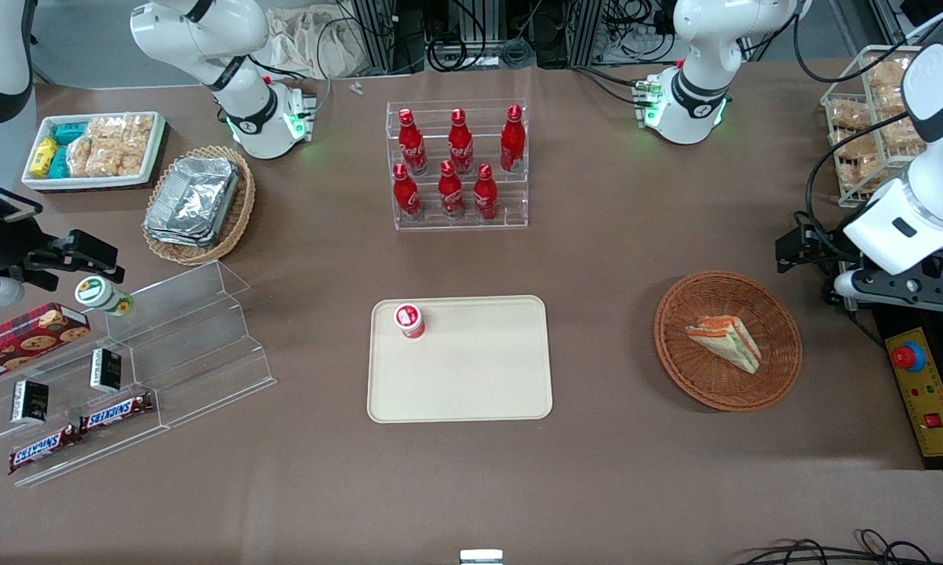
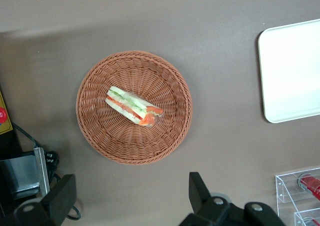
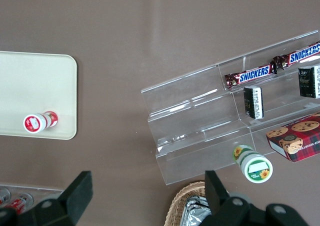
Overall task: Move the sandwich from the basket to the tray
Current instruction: 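Lower the open left gripper over the wrapped sandwich in the wicker basket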
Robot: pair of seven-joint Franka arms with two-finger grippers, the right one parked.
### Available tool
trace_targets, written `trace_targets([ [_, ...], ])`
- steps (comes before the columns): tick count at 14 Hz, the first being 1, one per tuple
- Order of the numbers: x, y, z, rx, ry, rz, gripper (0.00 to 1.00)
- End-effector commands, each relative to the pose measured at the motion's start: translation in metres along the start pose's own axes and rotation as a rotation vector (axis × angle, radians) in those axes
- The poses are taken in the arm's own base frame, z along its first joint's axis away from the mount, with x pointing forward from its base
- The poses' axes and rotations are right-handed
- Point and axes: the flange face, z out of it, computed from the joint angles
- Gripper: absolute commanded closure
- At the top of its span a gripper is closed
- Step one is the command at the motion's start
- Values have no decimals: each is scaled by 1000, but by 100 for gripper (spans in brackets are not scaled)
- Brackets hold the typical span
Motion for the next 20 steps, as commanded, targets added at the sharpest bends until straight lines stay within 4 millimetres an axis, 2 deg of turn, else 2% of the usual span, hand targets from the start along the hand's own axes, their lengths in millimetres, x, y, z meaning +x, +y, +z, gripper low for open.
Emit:
trace_targets([
  [1,2,-5,-1,-22,-13,8,0],
  [3,5,-5,2,-23,-18,-10,0],
  [5,10,-6,11,-29,-27,-195,0],
  [8,16,-8,40,-29,-30,-514,0],
  [11,15,-11,68,-24,-30,-681,0],
  [20,8,-31,197,-5,8,-1041,0],
])
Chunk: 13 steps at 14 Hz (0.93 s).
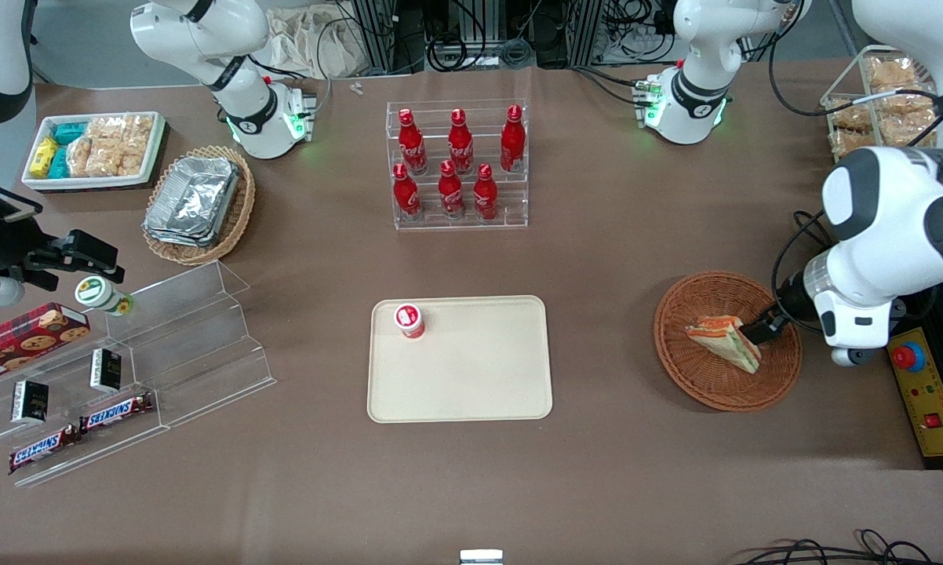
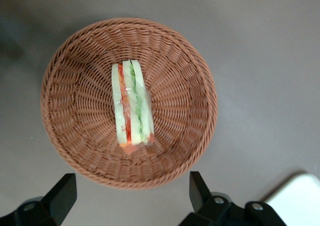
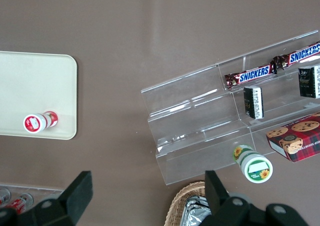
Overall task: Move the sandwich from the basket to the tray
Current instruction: 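Lower the open left gripper over the wrapped sandwich in the wicker basket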
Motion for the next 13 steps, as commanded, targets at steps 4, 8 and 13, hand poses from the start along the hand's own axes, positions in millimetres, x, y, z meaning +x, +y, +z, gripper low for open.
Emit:
trace_targets([
  [4,10,-6,58,46,21,-181,0],
  [8,13,-5,82,59,43,-217,0],
  [13,14,-4,94,59,34,-224,0],
])
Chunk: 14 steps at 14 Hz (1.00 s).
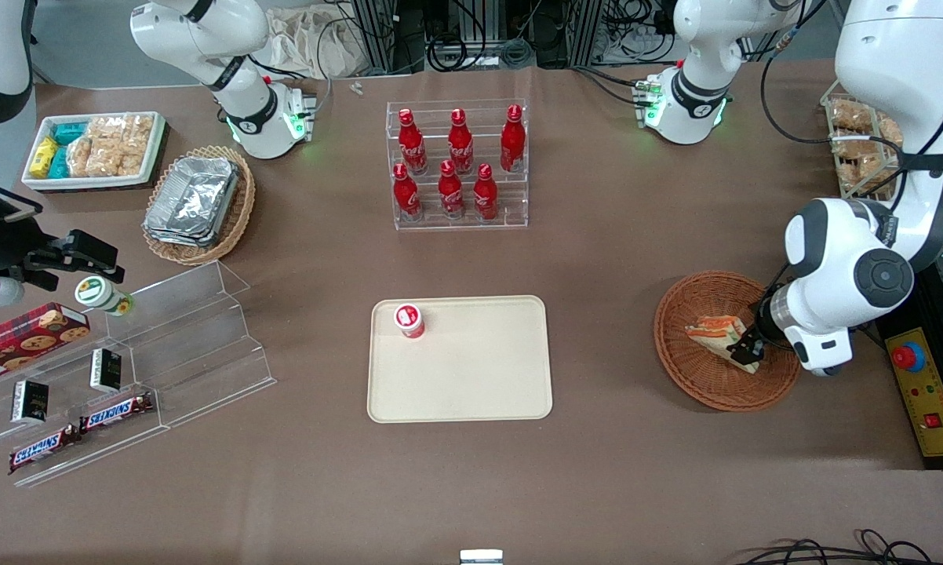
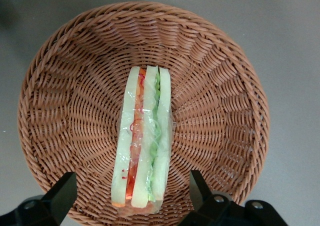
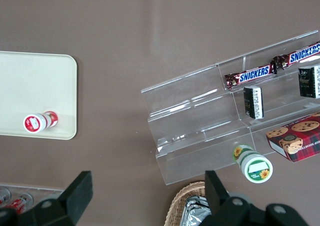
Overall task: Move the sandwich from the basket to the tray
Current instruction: 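Close the left gripper on the sandwich and lift it from the basket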
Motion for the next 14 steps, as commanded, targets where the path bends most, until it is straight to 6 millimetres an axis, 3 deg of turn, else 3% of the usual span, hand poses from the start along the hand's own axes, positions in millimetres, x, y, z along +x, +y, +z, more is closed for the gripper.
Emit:
trace_targets([
  [1,-2,2,5,-10,21,-18,0],
  [12,0,3,44,24,-18,-21,0],
  [13,0,4,45,18,-17,-23,6],
  [14,0,5,46,12,-14,-26,25],
])
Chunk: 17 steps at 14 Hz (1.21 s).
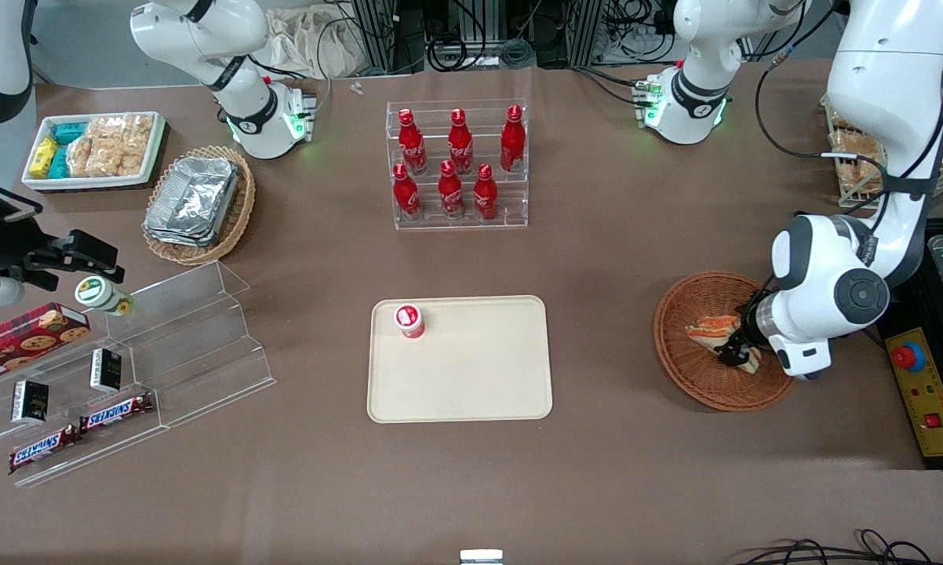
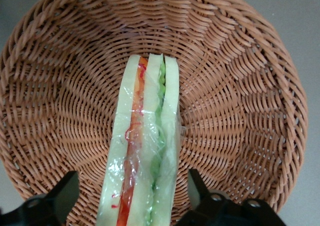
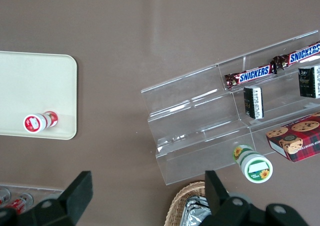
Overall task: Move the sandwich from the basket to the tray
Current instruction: 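Close the left gripper on the sandwich and lift it from the basket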
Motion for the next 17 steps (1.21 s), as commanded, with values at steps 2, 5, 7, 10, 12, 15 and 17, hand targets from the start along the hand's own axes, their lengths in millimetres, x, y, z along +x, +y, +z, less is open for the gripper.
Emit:
trace_targets([
  [2,0,3,5,-16,21,-43,78],
  [5,-1,6,-5,-25,29,-70,100],
  [7,1,10,-15,-30,33,-94,100],
  [10,4,18,-62,-35,42,-115,100],
  [12,1,28,-104,-18,38,-123,100],
  [15,-13,39,-162,23,20,-86,100],
  [17,-32,49,-217,14,13,-41,100],
])
